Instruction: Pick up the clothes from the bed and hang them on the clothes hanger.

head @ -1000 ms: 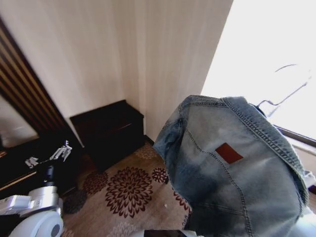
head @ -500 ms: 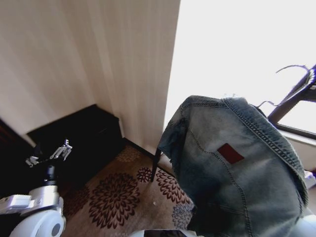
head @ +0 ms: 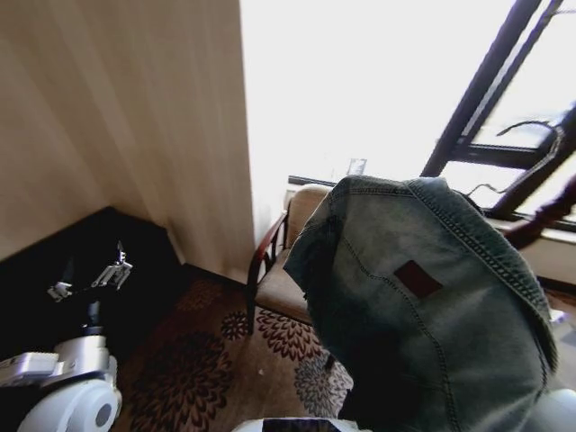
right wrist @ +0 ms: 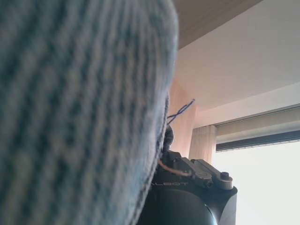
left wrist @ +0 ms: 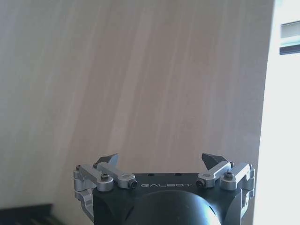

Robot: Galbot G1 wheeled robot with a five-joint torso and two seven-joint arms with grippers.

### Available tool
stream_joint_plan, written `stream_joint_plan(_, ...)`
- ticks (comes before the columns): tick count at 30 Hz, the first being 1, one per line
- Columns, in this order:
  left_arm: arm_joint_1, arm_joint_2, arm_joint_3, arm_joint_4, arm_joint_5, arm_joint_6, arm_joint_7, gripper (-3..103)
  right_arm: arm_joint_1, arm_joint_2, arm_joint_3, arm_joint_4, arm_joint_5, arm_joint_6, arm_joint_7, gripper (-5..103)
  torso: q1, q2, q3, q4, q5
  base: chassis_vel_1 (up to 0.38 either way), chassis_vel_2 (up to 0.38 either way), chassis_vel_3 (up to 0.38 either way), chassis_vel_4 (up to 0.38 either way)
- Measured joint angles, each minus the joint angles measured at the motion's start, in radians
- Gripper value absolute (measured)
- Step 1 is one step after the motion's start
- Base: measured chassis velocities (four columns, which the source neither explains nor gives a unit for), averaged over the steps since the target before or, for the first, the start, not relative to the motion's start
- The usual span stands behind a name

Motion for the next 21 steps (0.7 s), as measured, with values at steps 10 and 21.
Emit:
stream_joint_plan(10,-0.002,-0.002,0.001,0.005,0.002,-0.001,0.002,100,0.017,-0.005,-0.013,-0.012,0.0,0.0,-0.002,21,0.0,0.0,0.0,0.0,-0.0001,-0.13,-0.13,-0.129,-0.12)
stream_joint_plan(21,-0.006,-0.002,0.001,0.012,0.003,-0.002,0.004,100,0.026,-0.009,-0.022,-0.016,0.004,0.017,-0.006,21,0.0,0.0,0.0,-0.0001,0.0,-0.125,-0.128,-0.128,-0.121)
